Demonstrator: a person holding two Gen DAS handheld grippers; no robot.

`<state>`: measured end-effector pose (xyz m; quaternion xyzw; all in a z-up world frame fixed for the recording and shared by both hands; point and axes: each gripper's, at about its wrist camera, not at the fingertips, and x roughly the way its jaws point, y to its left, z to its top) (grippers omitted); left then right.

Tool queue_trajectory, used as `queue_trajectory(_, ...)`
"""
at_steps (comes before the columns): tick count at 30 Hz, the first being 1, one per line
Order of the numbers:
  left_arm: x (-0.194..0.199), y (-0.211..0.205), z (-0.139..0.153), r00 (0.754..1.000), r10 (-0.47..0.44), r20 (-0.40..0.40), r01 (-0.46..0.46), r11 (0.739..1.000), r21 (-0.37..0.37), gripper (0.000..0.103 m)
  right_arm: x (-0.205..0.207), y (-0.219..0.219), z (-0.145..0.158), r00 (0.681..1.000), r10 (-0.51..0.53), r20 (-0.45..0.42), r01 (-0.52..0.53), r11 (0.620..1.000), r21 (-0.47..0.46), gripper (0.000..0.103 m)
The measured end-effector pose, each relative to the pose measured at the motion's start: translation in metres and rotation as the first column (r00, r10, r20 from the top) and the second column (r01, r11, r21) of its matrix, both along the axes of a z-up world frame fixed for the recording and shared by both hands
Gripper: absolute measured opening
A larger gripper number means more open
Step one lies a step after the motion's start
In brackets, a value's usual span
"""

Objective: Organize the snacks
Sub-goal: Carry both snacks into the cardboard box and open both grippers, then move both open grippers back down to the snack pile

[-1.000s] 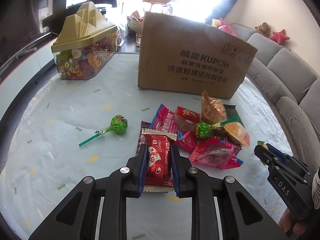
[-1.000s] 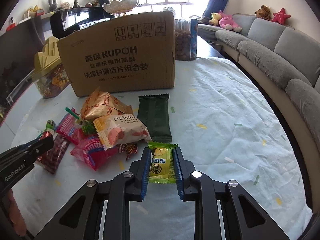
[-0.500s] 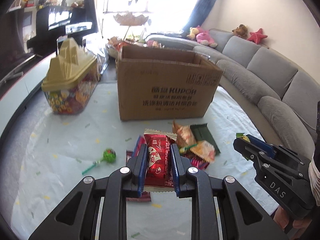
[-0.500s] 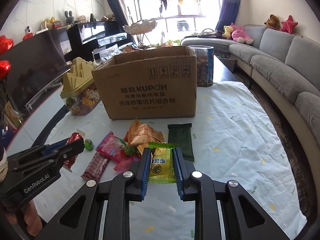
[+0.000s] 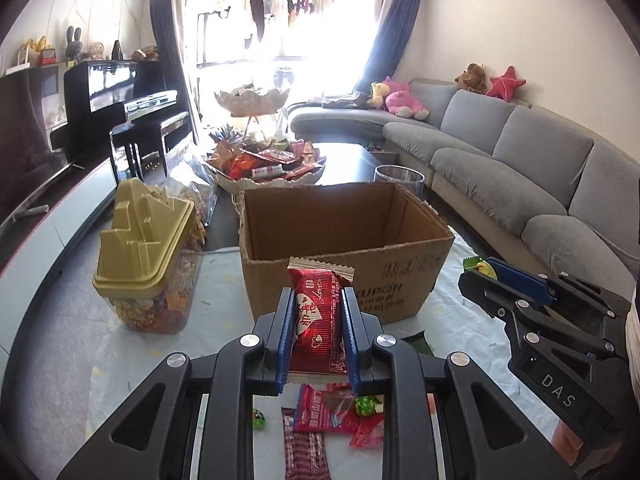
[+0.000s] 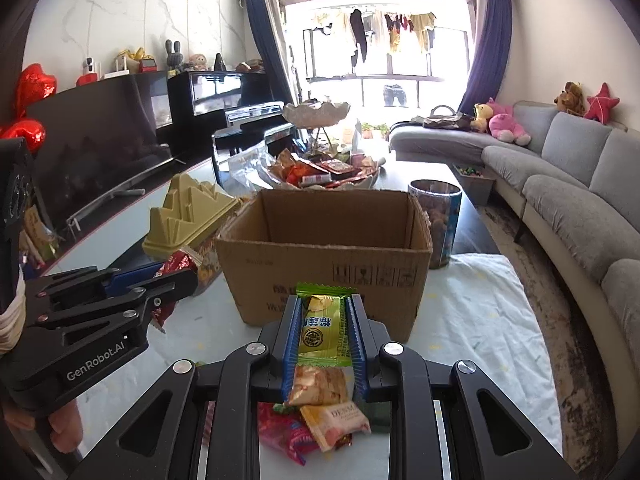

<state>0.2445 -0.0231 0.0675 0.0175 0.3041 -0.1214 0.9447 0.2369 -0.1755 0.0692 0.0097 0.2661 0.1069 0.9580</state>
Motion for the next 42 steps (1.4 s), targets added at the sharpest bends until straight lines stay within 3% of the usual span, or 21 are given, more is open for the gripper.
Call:
queue_trajectory(9, 0.041, -0.006, 0.027, 0.999, 0.000, 0.040, -0.001, 0.999, 0.042, 0.023, 0.051, 0.002, 0.022, 1.000, 0.011, 0.001, -0.011, 1.000, -0.013, 0.024)
queue_trajectory(21, 0.111, -0.018, 0.017, 1.000, -0.020, -0.022, 0.021, 0.999, 0.044, 0.023, 0.113, -0.005, 0.016, 0.999, 0.019, -0.035, -0.019, 1.000, -0.007, 0.024)
queue_trajectory(24, 0.125, -0.020, 0.014, 0.999, -0.012, -0.036, 0.014, 0.999, 0.042, 0.028, 0.126, -0.007, 0.014, 0.999, 0.011, -0.044, -0.011, 1.000, 0.005, 0.024)
queue_trajectory(25, 0.129, -0.020, 0.014, 0.999, -0.003, -0.034, 0.005, 0.999, 0.049, 0.038, 0.131, -0.008, 0.013, 0.999, 0.003, -0.045, -0.002, 1.000, 0.011, 0.027)
queue_trajectory(26, 0.129, -0.019, 0.014, 1.000, 0.008, -0.031, -0.006, 0.999, 0.051, 0.043, 0.134, -0.009, 0.012, 0.999, -0.006, -0.048, 0.007, 1.000, 0.017, 0.032)
queue_trajectory(28, 0.128, -0.015, 0.014, 1.000, 0.017, -0.023, -0.016, 0.999, 0.042, 0.051, 0.137, -0.012, 0.011, 0.998, -0.033, -0.045, 0.034, 0.999, 0.027, 0.054)
queue_trajectory(32, 0.121, -0.007, 0.015, 0.999, 0.036, -0.014, -0.035, 0.998, 0.042, 0.059, 0.131, -0.010, 0.011, 0.999, -0.036, -0.039, 0.037, 0.999, 0.024, 0.055)
queue_trajectory(42, 0.069, 0.006, 0.030, 0.999, 0.019, 0.042, -0.021, 0.999, 0.044, 0.066, 0.090, 0.004, 0.025, 1.000, -0.001, 0.005, 0.001, 1.000, 0.009, 0.055)
